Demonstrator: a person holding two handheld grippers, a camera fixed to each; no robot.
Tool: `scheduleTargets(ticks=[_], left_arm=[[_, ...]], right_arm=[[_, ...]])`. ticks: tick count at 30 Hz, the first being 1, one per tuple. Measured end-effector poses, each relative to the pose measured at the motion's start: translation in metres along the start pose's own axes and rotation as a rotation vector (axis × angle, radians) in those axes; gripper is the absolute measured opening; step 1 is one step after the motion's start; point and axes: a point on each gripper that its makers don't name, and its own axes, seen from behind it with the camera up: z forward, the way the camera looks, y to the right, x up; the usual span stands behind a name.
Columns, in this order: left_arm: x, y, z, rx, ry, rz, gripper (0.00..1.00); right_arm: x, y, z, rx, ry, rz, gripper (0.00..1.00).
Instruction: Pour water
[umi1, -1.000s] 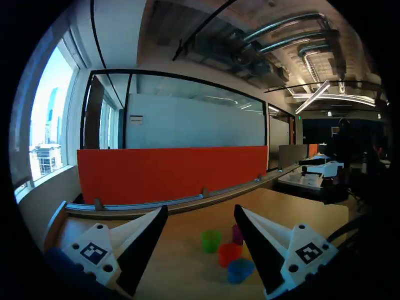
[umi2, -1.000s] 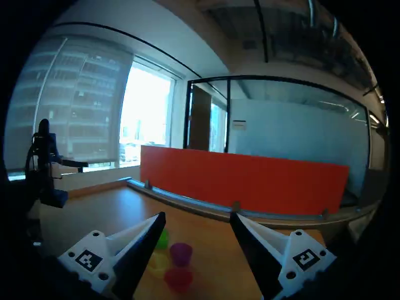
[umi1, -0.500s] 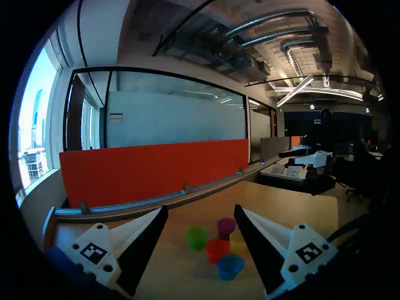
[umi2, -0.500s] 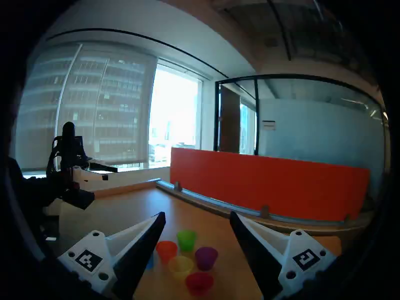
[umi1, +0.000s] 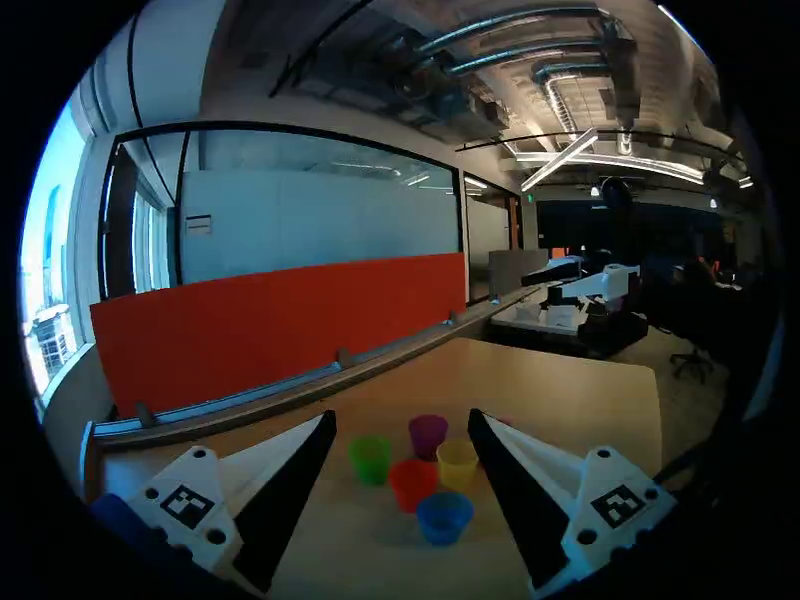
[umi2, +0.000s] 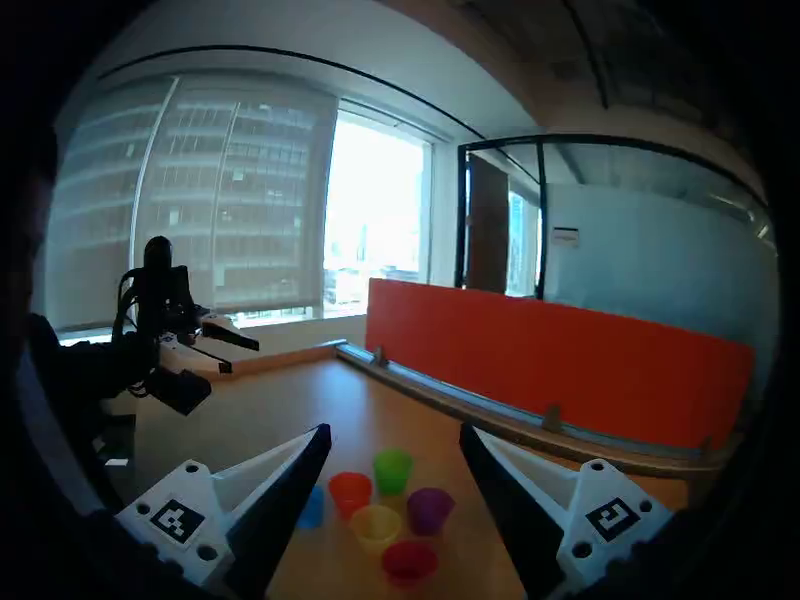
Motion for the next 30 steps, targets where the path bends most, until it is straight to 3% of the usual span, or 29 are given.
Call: scheduleTargets(ticks=[14, 30], left_arm=[[-0.042, -0.002, 0.012, -0.070, -0.093, -0.006, 0.98], [-0.110, 0.011, 0.031, -0.177, -0.218, 0.048, 0.98]], right_arm=[[-0.021, 0.003, 0.018, 0.058, -0.101, -0.009, 1.00], [-0.050, -0.002, 0.051, 0.117, -0.180, -0.044, 1.00]])
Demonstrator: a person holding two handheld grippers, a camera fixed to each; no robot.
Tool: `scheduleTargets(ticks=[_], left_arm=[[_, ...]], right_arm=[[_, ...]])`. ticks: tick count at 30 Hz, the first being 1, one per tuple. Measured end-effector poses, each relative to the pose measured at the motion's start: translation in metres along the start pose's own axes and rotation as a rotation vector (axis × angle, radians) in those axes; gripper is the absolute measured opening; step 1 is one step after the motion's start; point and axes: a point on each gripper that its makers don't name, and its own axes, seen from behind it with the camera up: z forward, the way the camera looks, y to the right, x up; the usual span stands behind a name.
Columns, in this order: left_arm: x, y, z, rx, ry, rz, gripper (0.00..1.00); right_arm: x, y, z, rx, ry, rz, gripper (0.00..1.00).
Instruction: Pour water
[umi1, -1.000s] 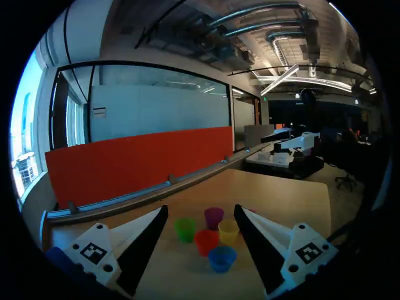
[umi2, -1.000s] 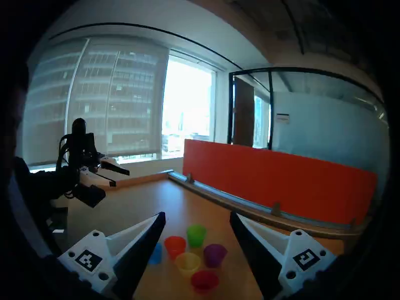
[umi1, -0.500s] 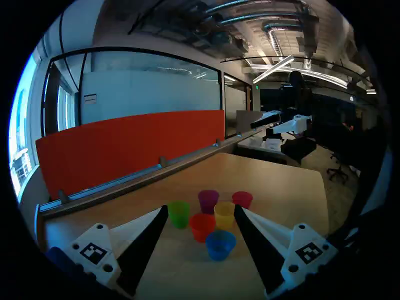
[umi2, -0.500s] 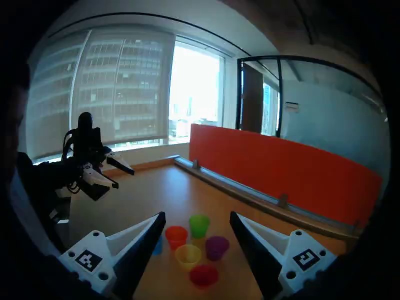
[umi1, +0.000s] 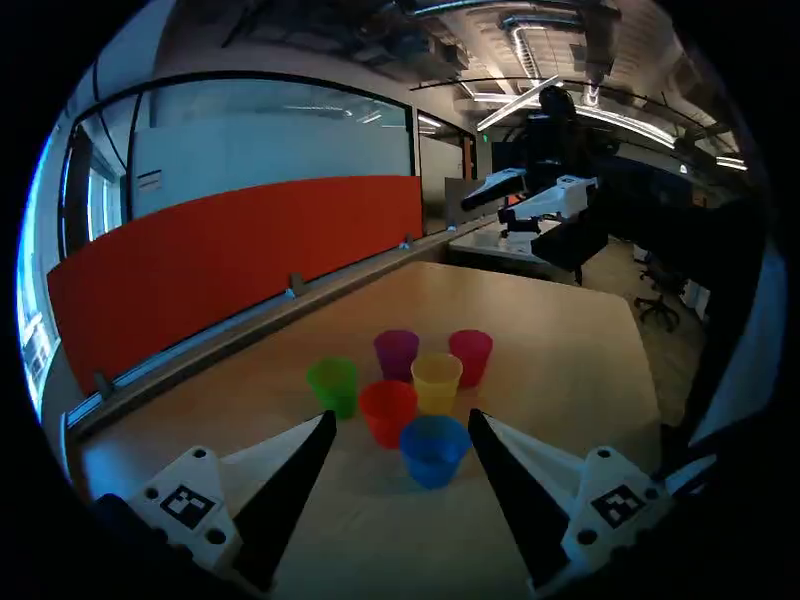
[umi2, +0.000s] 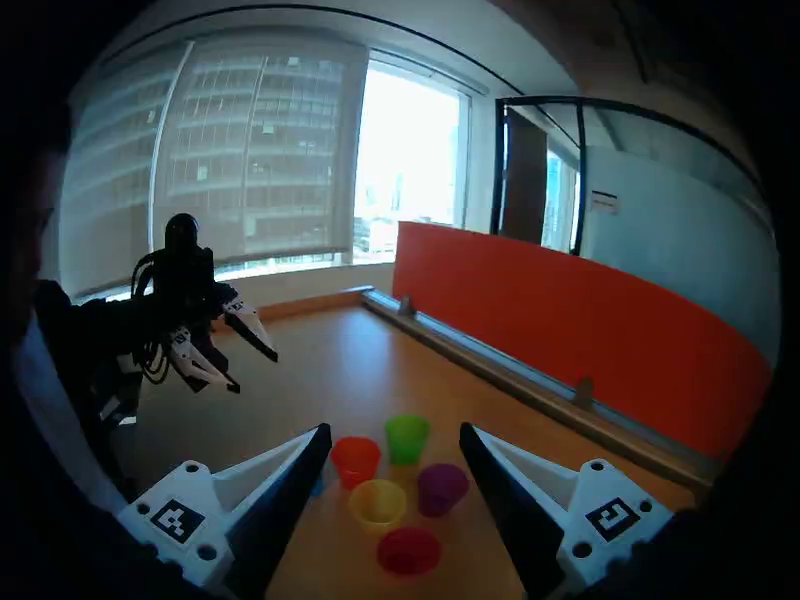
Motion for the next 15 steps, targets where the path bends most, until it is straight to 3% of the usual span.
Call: scheduleTargets(ticks=[15], left_arm=[[-0.051, 0.014, 0.036, -0.074, -0.087, 0.013, 0.98]], right_arm=[[-0.016, 0.013, 0.025, 0.014, -0.027, 0.009, 1.00]])
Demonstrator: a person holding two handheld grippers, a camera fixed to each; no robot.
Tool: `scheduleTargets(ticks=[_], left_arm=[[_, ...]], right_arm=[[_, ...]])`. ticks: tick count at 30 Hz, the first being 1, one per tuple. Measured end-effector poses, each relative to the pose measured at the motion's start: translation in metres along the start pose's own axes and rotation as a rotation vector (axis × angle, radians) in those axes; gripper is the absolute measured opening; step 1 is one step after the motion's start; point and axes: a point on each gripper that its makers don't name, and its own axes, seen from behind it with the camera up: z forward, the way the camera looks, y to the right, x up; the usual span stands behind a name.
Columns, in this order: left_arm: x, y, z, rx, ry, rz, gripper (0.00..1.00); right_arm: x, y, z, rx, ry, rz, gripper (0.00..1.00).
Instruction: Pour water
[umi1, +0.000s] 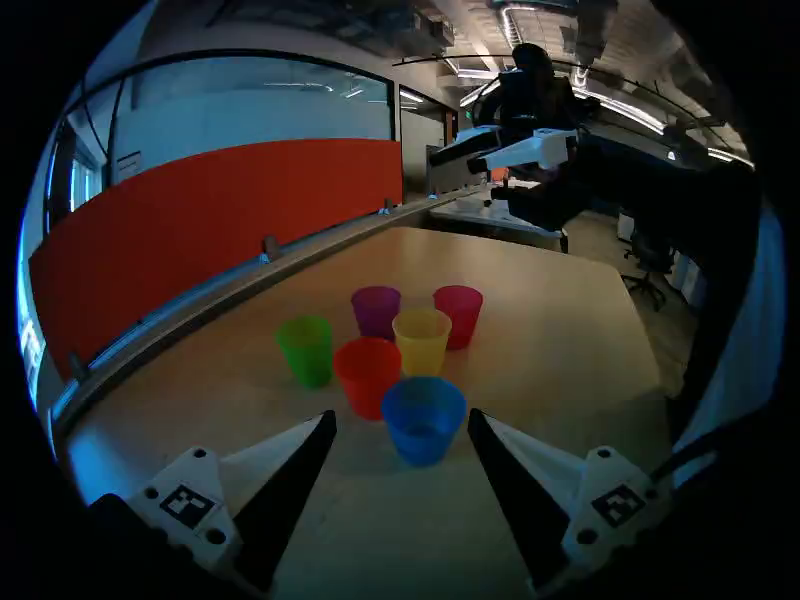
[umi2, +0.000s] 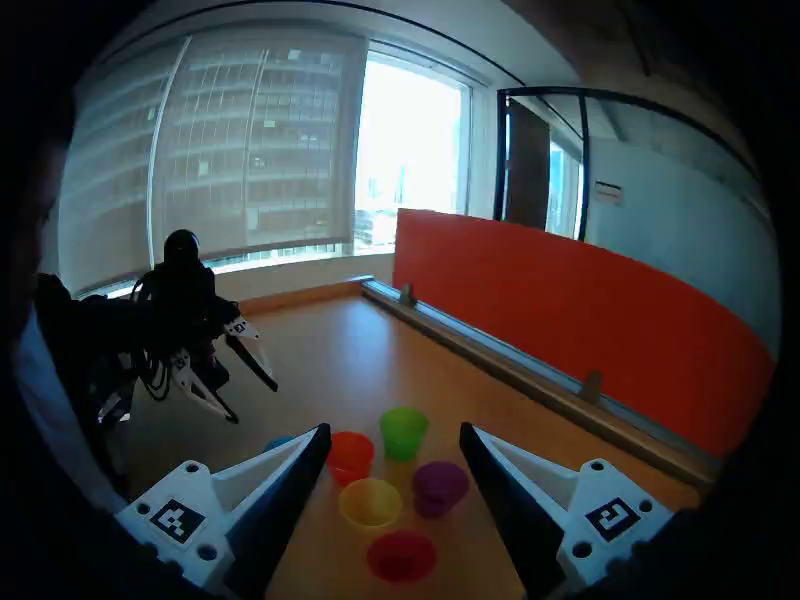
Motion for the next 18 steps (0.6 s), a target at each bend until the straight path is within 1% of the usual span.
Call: scheduleTargets(ticks=[11, 18], left_arm=[[-0.024, 0.007, 0.026, -0.043, -0.059, 0.002, 0.98], [-0.035, 0.014, 0.043, -0.074, -0.086, 0.001, 0.98]], right_arm=[[-0.007, 0.008, 0.018, 0.019, -0.012, 0.012, 1.00], [-0.014, 0.009, 0.028, 0.032, -0.023, 0.004, 1.00]])
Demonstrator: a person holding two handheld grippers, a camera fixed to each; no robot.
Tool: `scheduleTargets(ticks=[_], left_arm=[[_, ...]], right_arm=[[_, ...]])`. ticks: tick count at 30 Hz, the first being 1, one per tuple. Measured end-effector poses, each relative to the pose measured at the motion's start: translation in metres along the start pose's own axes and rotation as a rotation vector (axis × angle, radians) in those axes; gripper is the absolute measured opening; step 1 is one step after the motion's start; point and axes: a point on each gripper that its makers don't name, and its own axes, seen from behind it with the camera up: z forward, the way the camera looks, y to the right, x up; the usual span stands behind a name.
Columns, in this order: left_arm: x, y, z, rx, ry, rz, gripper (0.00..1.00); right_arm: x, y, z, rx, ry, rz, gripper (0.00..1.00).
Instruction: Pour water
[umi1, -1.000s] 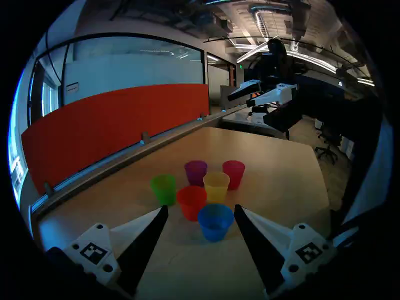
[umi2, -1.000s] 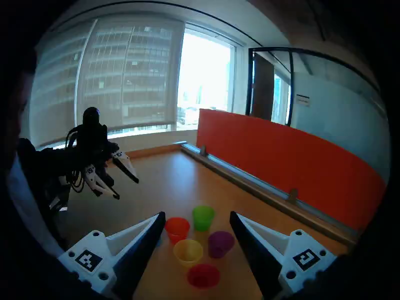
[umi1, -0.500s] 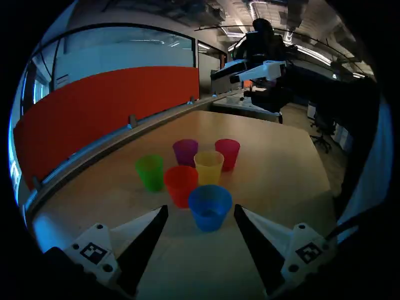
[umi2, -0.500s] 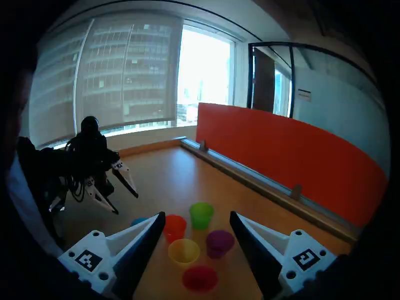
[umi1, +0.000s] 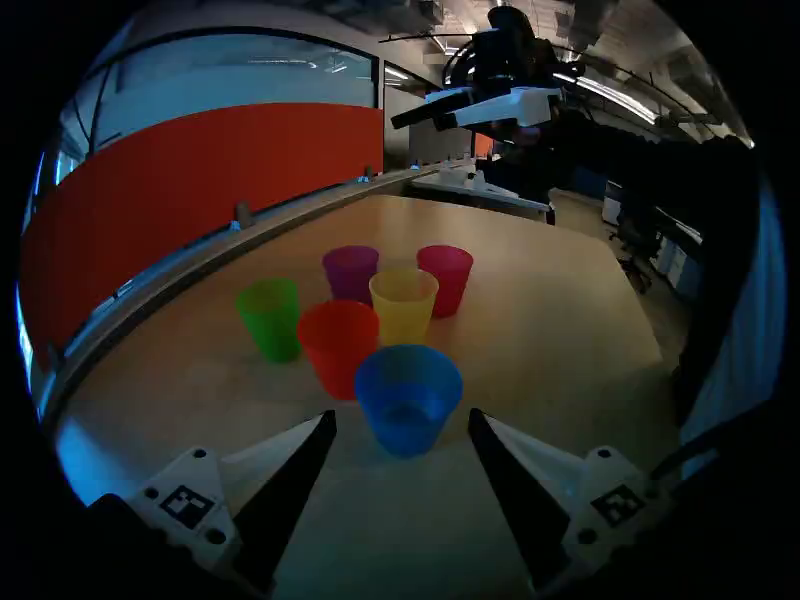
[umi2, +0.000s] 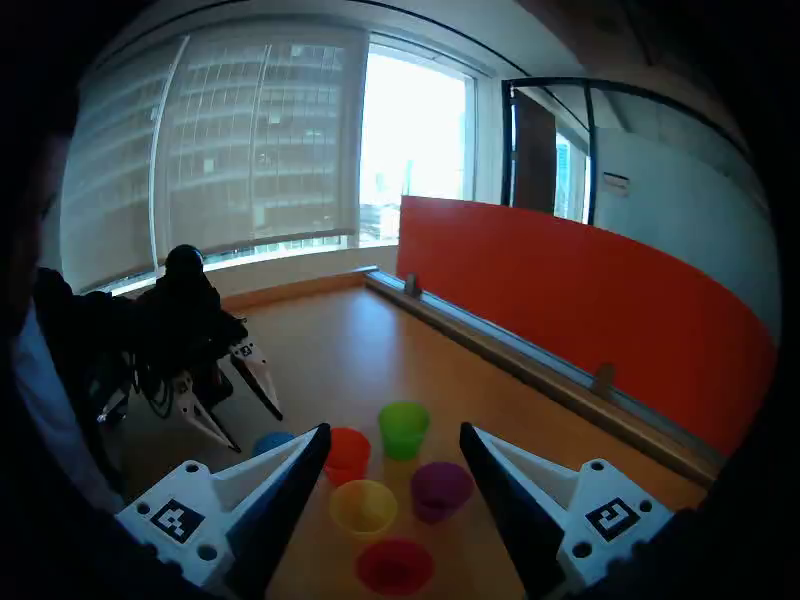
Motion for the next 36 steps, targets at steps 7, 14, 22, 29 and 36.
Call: scheduleTargets(ticks=[7, 14, 22, 29, 36], left_arm=[[-0.010, 0.002, 0.016, -0.014, -0.022, 0.008, 0.98], [-0.009, 0.003, 0.029, -0.025, -0.014, 0.010, 0.98], [-0.005, 0.003, 0.043, -0.035, -0.002, 0.013, 0.98], [-0.002, 0.004, 0.050, -0.045, 0.007, 0.015, 0.98], [-0.002, 0.003, 0.055, -0.042, 0.011, 0.021, 0.96]], right_arm=[[-0.004, 0.001, 0.010, 0.013, -0.007, -0.001, 1.00], [-0.007, 0.003, 0.018, 0.019, -0.014, -0.001, 1.00], [-0.006, 0.003, 0.028, 0.031, -0.017, -0.007, 1.00], [-0.005, 0.005, 0.038, 0.039, -0.018, -0.012, 1.00], [-0.004, 0.008, 0.046, 0.043, -0.017, -0.014, 1.00]])
